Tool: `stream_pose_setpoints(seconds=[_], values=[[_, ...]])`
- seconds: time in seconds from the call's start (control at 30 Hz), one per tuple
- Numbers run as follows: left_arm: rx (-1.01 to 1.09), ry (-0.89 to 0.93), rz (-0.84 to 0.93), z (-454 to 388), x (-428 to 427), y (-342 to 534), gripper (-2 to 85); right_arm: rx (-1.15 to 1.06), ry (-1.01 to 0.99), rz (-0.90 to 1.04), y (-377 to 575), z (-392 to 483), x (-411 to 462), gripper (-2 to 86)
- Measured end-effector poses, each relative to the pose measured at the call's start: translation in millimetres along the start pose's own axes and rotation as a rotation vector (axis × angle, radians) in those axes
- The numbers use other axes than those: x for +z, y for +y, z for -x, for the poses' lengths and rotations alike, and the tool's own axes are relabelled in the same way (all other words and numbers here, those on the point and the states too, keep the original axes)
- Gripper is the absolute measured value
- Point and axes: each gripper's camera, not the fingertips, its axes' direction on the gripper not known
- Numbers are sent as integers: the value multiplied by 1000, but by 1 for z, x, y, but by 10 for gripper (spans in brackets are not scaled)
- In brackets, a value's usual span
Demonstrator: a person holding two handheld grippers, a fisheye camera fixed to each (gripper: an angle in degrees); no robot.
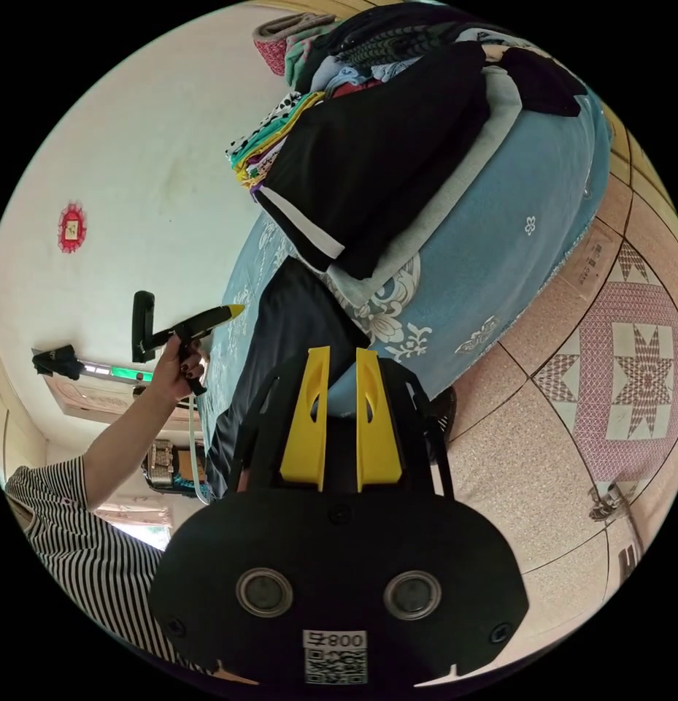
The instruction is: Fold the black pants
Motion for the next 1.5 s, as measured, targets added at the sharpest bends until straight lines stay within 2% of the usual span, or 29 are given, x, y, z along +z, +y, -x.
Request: stream_pose_setpoints(seconds=[0.27, 0.47, 0.77, 0.97, 1.5], values=[[71, -25, 97, -25, 9, -131, 85, 22, 12, 23, -23, -46, -13, 76], [135, -43, 133, -51, 12, -185, 81, 31, -23, 26, -30, -73, -28, 73], [140, 33, 153, -65, -13, -229, 32, 51, -12, 28, -39, -95, -46, 36], [134, 90, 117, -68, -45, -247, 25, 37, -92, 35, -46, -101, -57, 15], [210, 148, 0, -69, -142, -231, 18, -144, -235, -3, -26, -38, -99, 12]])
